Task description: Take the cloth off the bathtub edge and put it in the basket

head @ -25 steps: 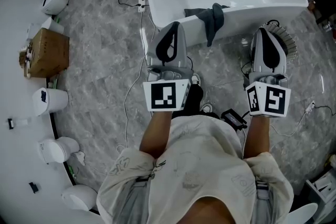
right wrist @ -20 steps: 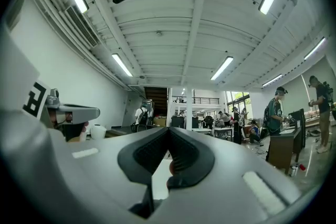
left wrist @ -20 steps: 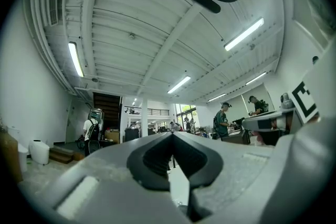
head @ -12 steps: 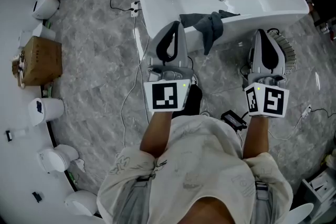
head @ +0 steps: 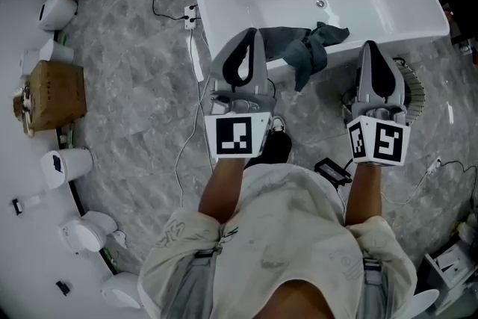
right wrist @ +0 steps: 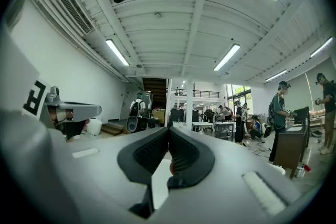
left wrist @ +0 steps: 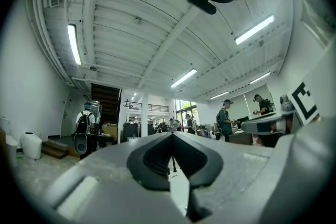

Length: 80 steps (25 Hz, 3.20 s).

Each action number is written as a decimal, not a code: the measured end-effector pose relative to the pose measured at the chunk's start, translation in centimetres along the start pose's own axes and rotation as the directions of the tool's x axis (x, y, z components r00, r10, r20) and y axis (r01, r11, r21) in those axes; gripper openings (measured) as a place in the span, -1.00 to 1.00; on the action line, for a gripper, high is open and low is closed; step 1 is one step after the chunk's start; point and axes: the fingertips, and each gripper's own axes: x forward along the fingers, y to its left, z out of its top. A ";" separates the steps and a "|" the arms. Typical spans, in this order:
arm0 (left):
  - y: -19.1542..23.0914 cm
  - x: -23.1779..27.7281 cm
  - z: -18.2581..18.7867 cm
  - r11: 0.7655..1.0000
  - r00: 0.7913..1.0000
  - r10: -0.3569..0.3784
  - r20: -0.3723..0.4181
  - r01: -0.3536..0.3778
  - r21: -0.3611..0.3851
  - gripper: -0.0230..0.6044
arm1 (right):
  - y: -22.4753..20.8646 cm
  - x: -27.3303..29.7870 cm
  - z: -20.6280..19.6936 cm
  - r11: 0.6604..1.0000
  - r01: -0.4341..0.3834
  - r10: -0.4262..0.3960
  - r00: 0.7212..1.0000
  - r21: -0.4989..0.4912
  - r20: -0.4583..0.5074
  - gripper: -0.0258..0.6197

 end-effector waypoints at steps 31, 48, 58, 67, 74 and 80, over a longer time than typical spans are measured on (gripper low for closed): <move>2.6 8.4 -11.5 0.999 0.998 0.006 -0.058 -0.009 -0.044 -0.93 | -0.4 11.3 -14.4 0.997 -0.037 0.052 0.976 0.074 -0.211 -0.75; 3.1 7.3 -23.3 0.994 0.970 0.052 -0.238 -0.074 -0.082 -0.93 | 3.2 12.1 -41.1 0.972 -0.113 0.222 0.723 0.206 -0.654 0.52; 2.2 6.9 -31.3 0.990 0.944 0.060 -0.324 -0.097 -0.101 -0.93 | 3.4 10.5 -53.6 0.972 -0.083 0.229 0.551 0.221 -0.802 0.88; 1.6 6.6 -34.0 0.987 0.928 0.053 -0.370 -0.104 -0.119 -0.93 | 3.1 10.8 -57.1 0.988 -0.072 0.155 0.525 0.138 -0.837 0.90; 1.5 7.1 -34.6 0.988 0.928 0.042 -0.371 -0.094 -0.124 -0.93 | 4.5 10.8 -56.3 0.988 -0.079 0.154 0.576 0.133 -0.803 0.35; 1.5 7.0 -34.0 0.990 0.926 0.029 -0.377 -0.079 -0.117 -0.93 | 5.6 10.8 -55.9 0.989 -0.064 0.146 0.570 0.133 -0.809 -0.35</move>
